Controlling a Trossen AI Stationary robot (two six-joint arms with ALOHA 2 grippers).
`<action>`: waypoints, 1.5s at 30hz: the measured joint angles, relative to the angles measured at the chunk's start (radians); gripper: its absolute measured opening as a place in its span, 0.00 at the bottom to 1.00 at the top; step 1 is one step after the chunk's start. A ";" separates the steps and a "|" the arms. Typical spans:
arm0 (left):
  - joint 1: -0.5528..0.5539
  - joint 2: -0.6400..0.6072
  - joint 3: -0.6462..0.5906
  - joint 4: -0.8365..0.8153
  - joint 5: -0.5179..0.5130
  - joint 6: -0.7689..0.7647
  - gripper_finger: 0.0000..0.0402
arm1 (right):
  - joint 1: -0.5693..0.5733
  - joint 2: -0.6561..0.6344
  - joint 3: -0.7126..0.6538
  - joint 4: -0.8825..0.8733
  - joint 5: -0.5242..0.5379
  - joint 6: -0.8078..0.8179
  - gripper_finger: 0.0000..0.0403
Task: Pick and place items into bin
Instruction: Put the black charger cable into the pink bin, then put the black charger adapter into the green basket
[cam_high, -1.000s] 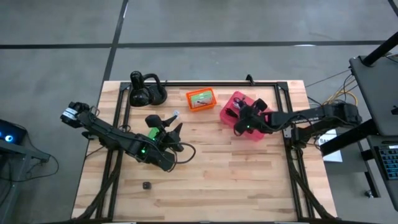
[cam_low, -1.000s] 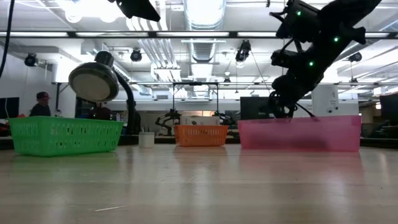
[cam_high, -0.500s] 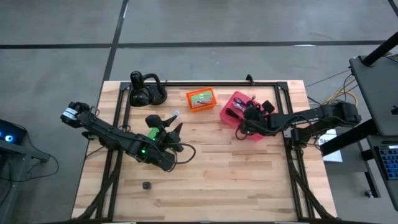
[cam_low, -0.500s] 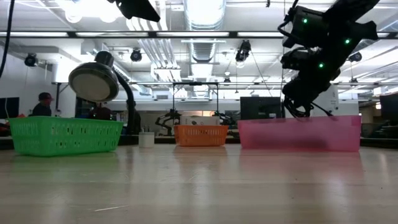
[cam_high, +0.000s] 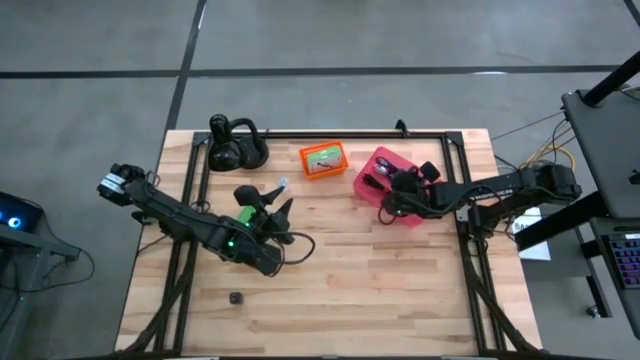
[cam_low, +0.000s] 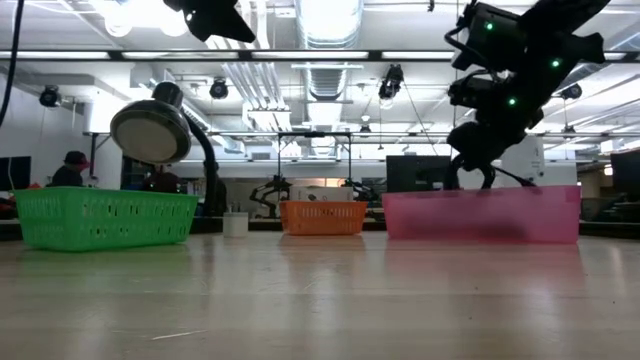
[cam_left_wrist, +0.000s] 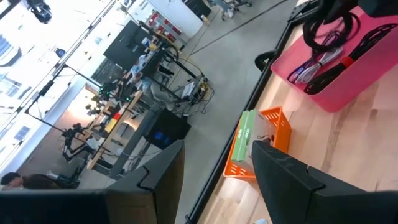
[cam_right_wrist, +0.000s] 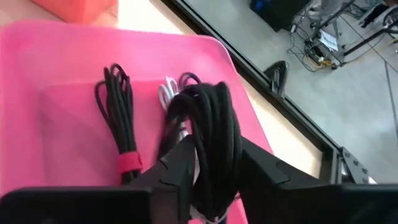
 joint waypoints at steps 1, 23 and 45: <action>0.000 0.000 -0.001 0.000 0.000 0.000 0.43 | 0.000 0.000 0.000 0.013 0.001 -0.008 0.25; 0.000 0.000 -0.012 0.001 0.000 0.013 0.43 | 0.000 -0.003 0.022 0.190 0.331 -0.178 0.38; 0.000 -0.012 -0.016 0.002 0.008 -0.058 0.43 | -0.082 -0.003 -0.197 1.301 -0.839 -1.028 0.08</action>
